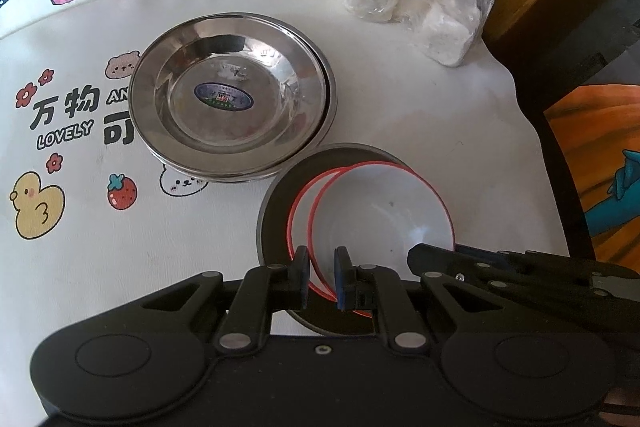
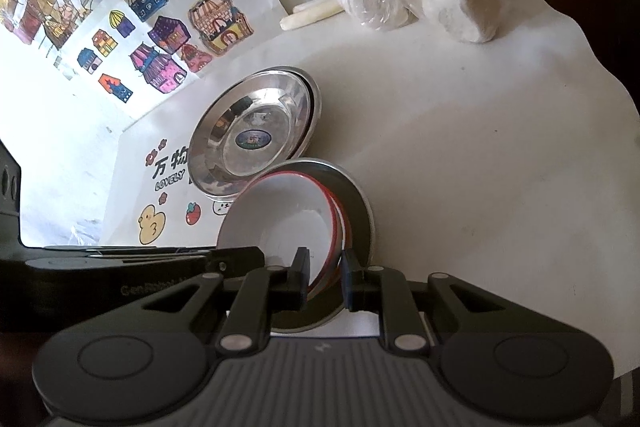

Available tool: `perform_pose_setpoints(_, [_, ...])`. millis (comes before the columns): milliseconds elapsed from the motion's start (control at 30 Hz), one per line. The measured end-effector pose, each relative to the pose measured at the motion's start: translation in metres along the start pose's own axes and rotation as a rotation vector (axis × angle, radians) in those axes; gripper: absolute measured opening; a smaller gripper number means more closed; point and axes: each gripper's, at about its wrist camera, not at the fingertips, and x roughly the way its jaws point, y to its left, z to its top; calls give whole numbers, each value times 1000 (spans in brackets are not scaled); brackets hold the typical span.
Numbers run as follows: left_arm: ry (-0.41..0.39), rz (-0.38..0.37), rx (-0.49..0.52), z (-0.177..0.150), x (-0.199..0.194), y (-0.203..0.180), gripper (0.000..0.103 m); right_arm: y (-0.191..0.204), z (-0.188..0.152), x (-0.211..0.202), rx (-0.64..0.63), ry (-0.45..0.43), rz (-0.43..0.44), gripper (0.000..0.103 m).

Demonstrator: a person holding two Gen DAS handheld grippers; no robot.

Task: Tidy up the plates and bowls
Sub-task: 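Lift the white bowl with both grippers and carry it over the steel bowl, then lower the white bowl into the stacked bowls and open both grippers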

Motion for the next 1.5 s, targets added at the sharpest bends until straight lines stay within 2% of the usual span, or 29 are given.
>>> perform_pose_setpoints(567, [15, 19, -18, 2, 1, -2, 14, -2, 9, 12, -35, 82, 21, 18])
perform_pose_setpoints(1000, [23, 41, -20, 2, 2, -4, 15, -3, 11, 14, -52, 106, 30, 19])
perform_pose_setpoints(1200, [22, 49, -25, 3, 3, -4, 17, -1, 12, 15, -61, 109, 29, 20])
perform_pose_setpoints(1267, [22, 57, -27, 3, 4, -4, 21, -1, 13, 14, -63, 106, 30, 20])
perform_pose_setpoints(1500, [27, 59, -38, 2, 4, -2, 21, 0, 14, 13, -68, 109, 35, 20])
